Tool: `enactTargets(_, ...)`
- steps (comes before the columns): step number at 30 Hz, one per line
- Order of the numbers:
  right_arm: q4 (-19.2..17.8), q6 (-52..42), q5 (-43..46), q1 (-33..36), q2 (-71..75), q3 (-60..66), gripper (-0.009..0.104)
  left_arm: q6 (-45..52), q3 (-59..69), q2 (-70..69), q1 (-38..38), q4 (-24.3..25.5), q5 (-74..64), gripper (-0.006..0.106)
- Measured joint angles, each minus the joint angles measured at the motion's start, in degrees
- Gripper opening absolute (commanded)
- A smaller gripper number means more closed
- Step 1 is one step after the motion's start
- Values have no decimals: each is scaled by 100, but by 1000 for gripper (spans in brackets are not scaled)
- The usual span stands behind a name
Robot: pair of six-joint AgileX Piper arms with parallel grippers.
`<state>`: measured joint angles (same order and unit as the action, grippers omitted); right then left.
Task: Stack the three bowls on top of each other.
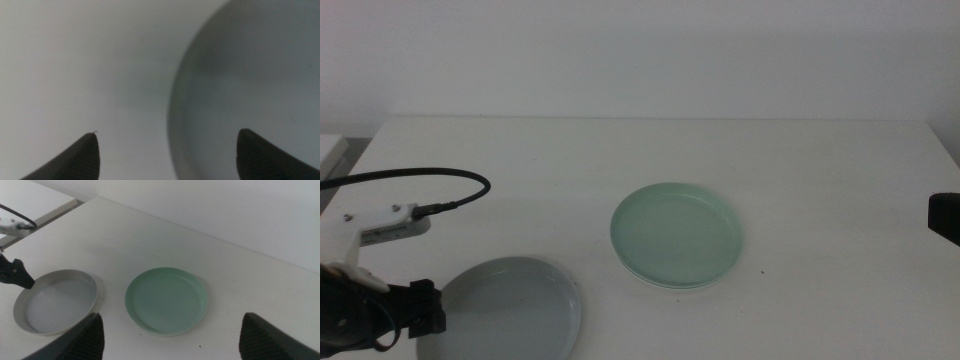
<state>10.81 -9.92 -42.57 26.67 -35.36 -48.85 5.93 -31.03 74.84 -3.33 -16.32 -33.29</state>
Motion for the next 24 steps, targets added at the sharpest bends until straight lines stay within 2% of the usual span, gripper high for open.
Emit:
enactTargets(12, 0, 0, 0, 0, 0, 0, 93, 324, -22, 1061, 0, -158, 806, 94)
enactTargets(16, 0, 0, 0, 0, 0, 0, 93, 440, -111, 1256, 0, -239, 947, 88)
enactTargets(19, 0, 0, 0, 0, 0, 0, 93, 453, -148, 1352, -8, -261, 969, 75)
enactTargets(22, 0, 0, 0, 0, 0, 0, 93, 463, -172, 1436, -8, -261, 1028, 51)
enactTargets(24, 0, 0, 0, 0, 0, 0, 93, 479, -182, 1468, -22, -274, 1114, 31)
